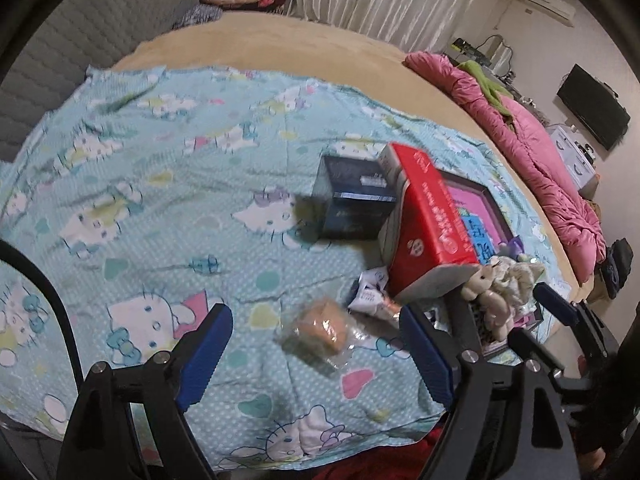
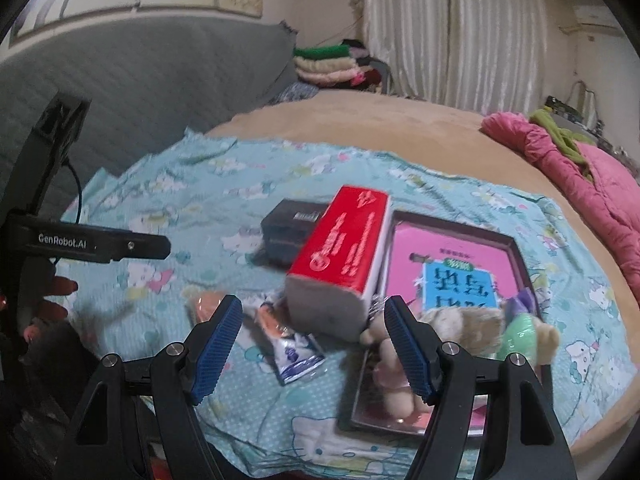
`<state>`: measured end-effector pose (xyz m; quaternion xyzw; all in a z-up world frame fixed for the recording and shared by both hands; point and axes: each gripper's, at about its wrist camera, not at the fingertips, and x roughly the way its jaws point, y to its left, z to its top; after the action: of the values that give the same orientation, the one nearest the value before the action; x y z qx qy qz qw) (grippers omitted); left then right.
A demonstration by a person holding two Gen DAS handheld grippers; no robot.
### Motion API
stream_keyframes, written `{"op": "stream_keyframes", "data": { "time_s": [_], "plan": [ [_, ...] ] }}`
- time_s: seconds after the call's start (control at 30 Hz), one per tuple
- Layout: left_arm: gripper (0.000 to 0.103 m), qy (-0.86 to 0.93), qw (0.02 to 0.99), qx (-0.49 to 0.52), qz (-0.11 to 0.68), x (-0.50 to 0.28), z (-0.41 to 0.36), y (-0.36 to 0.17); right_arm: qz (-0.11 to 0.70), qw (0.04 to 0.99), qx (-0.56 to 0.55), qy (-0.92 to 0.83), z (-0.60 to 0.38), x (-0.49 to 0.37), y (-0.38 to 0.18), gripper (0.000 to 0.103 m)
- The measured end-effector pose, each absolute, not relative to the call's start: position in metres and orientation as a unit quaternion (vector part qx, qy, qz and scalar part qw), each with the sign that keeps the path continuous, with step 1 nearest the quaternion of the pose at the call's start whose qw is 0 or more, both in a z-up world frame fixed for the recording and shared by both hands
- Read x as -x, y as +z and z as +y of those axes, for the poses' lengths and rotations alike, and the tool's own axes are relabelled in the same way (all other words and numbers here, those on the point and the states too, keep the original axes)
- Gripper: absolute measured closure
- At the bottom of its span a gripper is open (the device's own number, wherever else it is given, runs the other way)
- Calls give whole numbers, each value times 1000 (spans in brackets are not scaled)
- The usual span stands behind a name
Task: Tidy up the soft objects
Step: 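Move both tools back down over the bagged peach ball and snack packet, then grasp the bagged peach ball with the left tool while the right grasps the white snack packet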
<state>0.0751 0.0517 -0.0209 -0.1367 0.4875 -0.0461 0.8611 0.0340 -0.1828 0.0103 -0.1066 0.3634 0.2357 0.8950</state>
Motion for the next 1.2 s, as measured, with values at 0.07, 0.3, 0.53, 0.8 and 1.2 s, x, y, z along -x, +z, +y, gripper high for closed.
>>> {"op": "stream_keyframes", "data": {
  "time_s": [0.07,0.3,0.53,0.8,1.2],
  "plan": [
    [18,-47,855,141,497,-77,52,-32,376,887,116,241,-176,-36,-1,28],
    [18,-56,841,145,518,-84,47,-63,417,860,157,249,-149,-54,-43,28],
    [18,-81,831,149,529,-91,41,-84,453,840,178,238,-137,-75,-79,28],
    [18,-92,820,154,543,-102,38,-101,480,823,180,245,-130,-91,-106,39],
    [47,-112,813,176,544,-117,38,-120,457,830,160,278,-131,-76,-94,75]
  ]
}}
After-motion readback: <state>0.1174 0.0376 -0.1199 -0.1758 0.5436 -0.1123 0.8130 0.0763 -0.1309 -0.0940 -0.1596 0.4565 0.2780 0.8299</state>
